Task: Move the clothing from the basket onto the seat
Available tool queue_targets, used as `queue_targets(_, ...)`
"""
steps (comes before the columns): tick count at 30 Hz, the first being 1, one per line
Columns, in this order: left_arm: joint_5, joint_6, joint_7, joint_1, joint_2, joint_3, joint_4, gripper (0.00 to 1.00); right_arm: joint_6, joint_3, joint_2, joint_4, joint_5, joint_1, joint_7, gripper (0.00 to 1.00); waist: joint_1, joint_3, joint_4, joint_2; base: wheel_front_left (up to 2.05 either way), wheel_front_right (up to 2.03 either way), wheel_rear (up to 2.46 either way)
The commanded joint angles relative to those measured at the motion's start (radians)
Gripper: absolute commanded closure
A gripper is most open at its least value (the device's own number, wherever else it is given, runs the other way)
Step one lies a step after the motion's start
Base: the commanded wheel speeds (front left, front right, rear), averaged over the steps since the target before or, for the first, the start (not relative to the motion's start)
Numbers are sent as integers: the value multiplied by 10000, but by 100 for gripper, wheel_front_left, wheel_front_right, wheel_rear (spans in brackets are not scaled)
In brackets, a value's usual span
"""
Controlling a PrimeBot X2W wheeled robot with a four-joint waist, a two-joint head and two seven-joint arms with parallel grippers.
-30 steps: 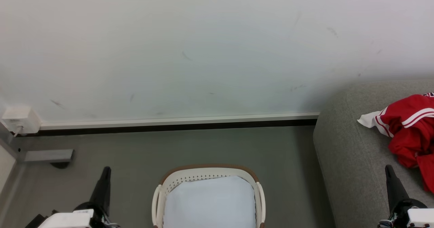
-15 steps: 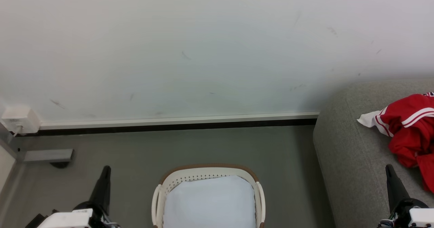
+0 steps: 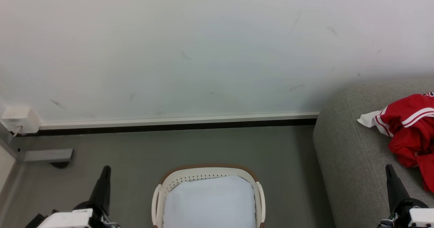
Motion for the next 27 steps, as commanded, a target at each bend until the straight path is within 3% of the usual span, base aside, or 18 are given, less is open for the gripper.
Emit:
queue_targets(1, -138, -39, 43, -87, 69, 18, -34, 100, -21, -45, 6, -49, 16, -124, 27, 100, 0, 0, 1, 0, 0, 0, 0)
queue_targets(27, -140, -39, 41, -86, 69, 16, -35, 100, -21, -50, 9, -47, 10, -124, 33, 100, 0, 0, 1, 0, 0, 0, 0)
